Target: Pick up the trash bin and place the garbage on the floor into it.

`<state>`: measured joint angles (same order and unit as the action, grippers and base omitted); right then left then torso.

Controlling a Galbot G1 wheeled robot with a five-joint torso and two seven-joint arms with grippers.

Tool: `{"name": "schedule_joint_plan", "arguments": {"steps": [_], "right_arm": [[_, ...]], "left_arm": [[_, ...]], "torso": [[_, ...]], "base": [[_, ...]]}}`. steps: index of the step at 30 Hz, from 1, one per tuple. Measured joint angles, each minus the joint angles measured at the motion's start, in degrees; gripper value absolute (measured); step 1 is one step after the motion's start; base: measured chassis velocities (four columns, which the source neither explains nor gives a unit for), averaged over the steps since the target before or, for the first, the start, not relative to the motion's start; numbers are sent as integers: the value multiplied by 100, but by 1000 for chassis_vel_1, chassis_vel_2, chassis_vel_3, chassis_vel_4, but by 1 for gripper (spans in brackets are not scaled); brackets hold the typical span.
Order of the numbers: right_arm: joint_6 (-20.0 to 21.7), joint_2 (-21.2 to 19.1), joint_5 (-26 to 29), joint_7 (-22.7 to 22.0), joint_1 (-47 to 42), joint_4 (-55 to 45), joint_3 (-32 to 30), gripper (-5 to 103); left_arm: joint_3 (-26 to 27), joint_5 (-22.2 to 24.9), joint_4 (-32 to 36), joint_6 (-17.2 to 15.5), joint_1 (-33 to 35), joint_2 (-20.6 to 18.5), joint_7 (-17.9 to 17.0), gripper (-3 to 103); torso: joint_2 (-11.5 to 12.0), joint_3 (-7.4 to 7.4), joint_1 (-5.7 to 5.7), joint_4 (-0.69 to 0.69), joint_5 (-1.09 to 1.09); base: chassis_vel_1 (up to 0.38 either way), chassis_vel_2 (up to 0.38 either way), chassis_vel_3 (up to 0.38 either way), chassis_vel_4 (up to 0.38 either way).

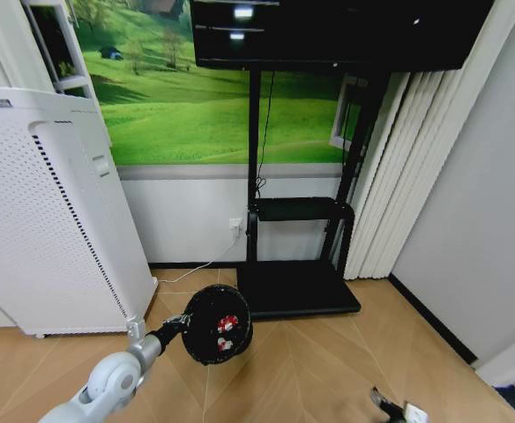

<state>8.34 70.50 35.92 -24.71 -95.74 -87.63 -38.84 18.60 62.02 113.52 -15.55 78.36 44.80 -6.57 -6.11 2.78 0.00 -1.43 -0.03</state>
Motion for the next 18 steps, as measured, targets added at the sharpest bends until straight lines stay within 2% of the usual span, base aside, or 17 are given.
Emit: {"name": "schedule_joint_plan", "arguments": {"steps": [3, 18], "right_arm": [[-38, 88, -25, -36, 146, 367, 34, 95], [41, 198, 268, -164, 551, 1023, 349, 100]], "left_arm": [[30, 0, -21, 16, 1, -2, 5, 4], [-75, -36, -172, 51, -101, 46, -15, 4]], "torso": [[0, 0, 0, 1, 5], [0, 0, 0, 0, 3]], "base": [[0, 0, 0, 0], [0, 0, 0, 0]]}}
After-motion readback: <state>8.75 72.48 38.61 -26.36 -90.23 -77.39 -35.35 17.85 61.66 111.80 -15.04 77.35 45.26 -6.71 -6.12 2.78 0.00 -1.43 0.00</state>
